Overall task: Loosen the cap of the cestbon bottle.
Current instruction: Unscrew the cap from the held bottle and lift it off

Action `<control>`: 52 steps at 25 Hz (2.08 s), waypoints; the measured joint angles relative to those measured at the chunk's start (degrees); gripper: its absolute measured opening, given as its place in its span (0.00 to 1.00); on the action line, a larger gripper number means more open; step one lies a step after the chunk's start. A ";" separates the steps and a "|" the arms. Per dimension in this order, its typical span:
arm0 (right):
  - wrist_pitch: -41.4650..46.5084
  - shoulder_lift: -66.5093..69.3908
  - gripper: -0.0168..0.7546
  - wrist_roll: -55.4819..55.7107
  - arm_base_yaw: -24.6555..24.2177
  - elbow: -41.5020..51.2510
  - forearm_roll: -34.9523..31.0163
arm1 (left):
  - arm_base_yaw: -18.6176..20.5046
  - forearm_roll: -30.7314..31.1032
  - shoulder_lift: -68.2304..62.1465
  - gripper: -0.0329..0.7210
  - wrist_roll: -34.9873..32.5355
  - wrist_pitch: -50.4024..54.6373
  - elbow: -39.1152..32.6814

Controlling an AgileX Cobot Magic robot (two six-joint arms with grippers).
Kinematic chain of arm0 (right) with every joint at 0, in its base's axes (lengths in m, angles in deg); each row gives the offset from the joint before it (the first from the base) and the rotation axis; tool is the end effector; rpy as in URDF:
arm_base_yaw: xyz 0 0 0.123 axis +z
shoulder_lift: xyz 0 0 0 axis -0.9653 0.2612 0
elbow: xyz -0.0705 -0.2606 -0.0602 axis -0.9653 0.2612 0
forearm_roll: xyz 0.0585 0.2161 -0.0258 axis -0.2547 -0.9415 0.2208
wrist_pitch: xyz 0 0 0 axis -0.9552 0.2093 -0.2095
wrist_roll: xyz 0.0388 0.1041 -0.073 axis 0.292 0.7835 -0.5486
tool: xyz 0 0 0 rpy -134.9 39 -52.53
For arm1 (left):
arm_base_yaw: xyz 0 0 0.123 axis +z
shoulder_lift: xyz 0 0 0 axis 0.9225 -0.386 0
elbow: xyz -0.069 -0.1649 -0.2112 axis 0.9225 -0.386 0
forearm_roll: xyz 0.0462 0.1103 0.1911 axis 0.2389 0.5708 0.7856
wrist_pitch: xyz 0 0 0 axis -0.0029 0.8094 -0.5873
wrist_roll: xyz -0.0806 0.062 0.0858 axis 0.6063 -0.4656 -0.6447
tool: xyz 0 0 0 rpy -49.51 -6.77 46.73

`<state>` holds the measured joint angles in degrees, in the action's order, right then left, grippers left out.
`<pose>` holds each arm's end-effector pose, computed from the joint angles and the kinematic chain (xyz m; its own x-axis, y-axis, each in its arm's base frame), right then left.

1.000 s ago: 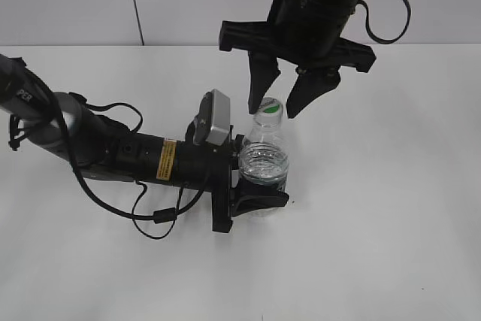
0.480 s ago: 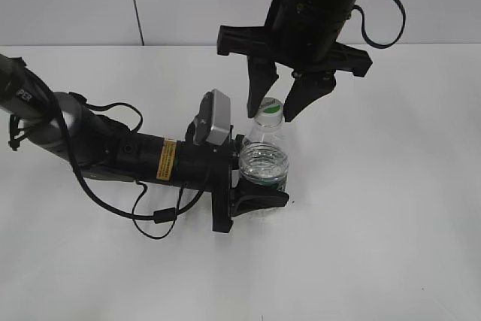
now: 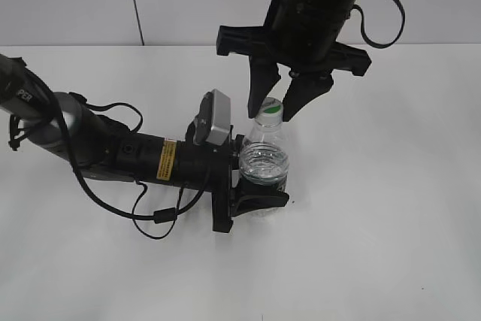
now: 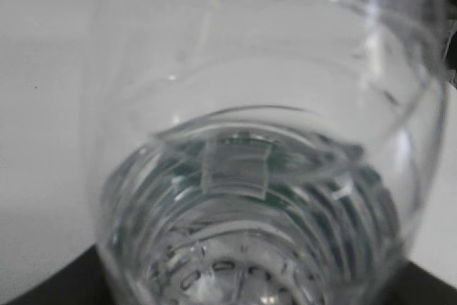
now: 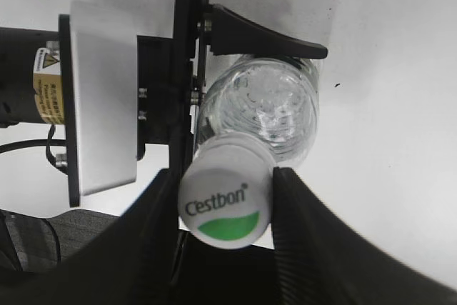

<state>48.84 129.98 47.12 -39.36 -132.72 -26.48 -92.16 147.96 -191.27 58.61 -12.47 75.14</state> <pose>0.2885 0.2430 0.2263 -0.9799 -0.1865 -0.0706 -0.1990 0.9386 0.2820 0.3020 -0.2676 0.0625 -0.0191 0.3093 -0.9508 0.9996 -0.0116 -0.0238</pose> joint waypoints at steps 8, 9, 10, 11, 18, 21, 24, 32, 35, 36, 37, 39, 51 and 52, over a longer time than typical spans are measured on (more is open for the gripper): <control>-0.05 0.00 0.41 -9.13 0.00 0.00 -0.07 | 0.00 0.00 0.00 0.58 0.00 0.01 0.00; -0.05 0.00 0.41 -12.28 0.00 0.00 -0.07 | 0.00 0.02 0.00 0.58 0.00 0.01 0.00; -0.05 0.00 0.41 -14.83 0.00 0.00 -0.07 | 0.00 0.11 0.00 0.58 0.00 0.01 0.00; -0.05 0.00 0.41 -18.13 0.00 0.00 -0.07 | 0.00 0.14 0.00 0.58 0.00 0.01 0.00; -0.05 0.00 0.41 -47.58 0.00 -0.10 -0.07 | 0.00 0.22 0.00 0.58 0.00 0.07 0.00; -0.05 -0.05 0.41 -58.31 0.00 -0.10 -0.07 | 0.00 0.25 0.00 0.58 0.00 0.07 0.00; -0.05 -0.05 0.41 -66.23 0.00 -0.10 -0.07 | 0.00 0.32 0.00 0.58 -0.05 0.07 0.00; -0.10 -0.05 0.41 -82.34 0.00 -0.26 -0.07 | 0.00 0.32 0.00 0.58 0.00 0.07 0.00; -0.10 -0.05 0.41 -87.51 0.00 -0.26 -0.07 | 0.00 0.39 0.00 0.58 0.00 0.07 0.00; -0.10 -0.05 0.41 -89.19 0.00 -0.26 -0.07 | 0.00 0.43 0.00 0.58 0.00 0.07 0.00; -0.10 -0.05 0.41 -90.64 0.00 -0.26 -0.07 | 0.00 0.50 0.00 0.58 0.00 0.07 0.00; -0.15 -0.05 0.41 -92.84 0.00 -0.26 -0.07 | 0.00 0.56 0.00 0.58 0.00 0.07 0.00; 0.05 -3.10 0.40 -94.80 0.00 -0.02 -0.16 | 0.00 1.26 0.00 0.58 0.05 -0.63 0.00; 0.05 -3.46 0.40 -94.79 0.00 -0.02 -0.16 | 0.00 1.34 0.00 0.58 0.05 -0.69 0.00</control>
<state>48.89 126.52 -47.68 -39.36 -132.74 -26.64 -92.16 149.30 -191.27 58.66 -13.16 75.14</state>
